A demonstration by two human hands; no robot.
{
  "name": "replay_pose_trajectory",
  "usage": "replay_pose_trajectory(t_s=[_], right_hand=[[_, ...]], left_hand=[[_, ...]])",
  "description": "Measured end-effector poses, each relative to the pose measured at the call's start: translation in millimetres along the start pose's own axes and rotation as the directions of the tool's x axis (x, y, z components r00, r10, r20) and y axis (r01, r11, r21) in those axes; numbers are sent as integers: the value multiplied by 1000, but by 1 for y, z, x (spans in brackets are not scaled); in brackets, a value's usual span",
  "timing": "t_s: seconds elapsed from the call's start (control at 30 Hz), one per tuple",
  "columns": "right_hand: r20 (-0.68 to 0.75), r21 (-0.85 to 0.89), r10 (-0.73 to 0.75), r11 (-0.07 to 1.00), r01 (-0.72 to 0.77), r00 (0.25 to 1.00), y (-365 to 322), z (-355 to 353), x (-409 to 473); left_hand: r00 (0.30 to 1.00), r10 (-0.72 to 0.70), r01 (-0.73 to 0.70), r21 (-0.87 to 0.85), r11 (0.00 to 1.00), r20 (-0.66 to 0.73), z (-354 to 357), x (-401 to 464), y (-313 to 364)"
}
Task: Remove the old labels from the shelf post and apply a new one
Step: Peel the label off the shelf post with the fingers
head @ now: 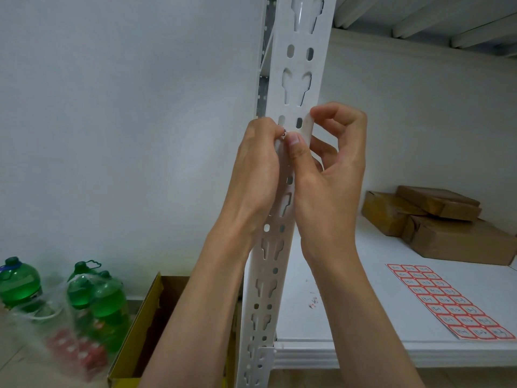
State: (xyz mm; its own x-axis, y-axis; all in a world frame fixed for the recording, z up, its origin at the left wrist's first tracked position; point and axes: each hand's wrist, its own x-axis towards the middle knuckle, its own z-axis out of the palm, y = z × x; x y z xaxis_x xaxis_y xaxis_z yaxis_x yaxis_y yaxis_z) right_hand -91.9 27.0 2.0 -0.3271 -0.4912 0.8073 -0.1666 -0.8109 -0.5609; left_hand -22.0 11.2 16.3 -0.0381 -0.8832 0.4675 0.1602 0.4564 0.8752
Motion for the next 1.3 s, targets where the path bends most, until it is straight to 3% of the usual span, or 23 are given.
replay_pose_trajectory(t_s=[1.3], right_hand=[[-9, -18, 0, 1000, 0, 1000, -1, 2, -2]], left_hand=[[999, 28, -28, 2, 1000, 18, -1, 0, -2]])
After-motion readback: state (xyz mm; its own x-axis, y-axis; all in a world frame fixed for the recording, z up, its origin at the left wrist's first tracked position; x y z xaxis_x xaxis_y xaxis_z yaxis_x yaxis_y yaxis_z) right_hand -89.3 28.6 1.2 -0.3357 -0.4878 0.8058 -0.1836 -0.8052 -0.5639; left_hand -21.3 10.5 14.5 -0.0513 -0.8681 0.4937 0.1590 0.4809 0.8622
